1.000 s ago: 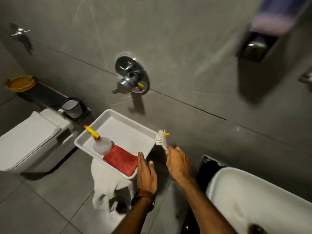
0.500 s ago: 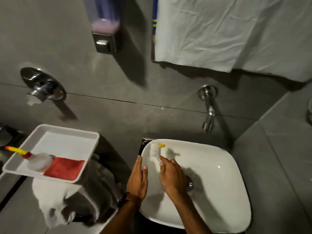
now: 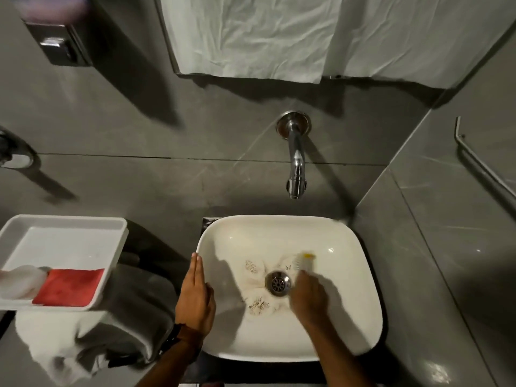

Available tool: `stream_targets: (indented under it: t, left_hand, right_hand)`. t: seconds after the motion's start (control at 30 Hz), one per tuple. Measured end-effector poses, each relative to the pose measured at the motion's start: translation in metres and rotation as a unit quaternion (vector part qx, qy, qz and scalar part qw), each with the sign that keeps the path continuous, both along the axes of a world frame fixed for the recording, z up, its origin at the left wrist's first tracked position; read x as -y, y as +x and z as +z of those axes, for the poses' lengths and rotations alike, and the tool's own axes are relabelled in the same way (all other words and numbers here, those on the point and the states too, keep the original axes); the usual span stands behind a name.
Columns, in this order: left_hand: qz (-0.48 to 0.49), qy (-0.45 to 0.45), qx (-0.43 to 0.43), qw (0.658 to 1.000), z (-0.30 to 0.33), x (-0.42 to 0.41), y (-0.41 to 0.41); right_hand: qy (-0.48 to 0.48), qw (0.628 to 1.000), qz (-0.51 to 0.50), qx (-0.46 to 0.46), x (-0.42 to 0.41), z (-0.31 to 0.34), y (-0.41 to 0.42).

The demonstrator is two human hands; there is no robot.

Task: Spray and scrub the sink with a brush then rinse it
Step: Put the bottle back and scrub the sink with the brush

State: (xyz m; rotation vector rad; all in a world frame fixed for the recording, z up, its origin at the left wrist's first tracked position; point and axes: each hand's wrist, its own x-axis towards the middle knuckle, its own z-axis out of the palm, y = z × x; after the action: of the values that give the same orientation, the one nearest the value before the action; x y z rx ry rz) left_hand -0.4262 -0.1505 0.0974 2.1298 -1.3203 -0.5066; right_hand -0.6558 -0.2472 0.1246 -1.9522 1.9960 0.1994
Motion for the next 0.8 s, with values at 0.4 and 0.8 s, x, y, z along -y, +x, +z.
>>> stream_targets:
  t: [0.4, 0.8]
  left_hand:
    - [-0.015, -0.004, 0.003, 1.000, -0.002, -0.002, 0.002]
    - [-0.015, -0.005, 0.008, 1.000, 0.002, -0.002, 0.000]
  right_hand:
    - [-0.135, 0.990, 0.045, -0.005, -0.006, 0.007, -0.015]
    - [0.005, 0.978, 0.173, 0.120, -0.072, 0.034, 0.086]
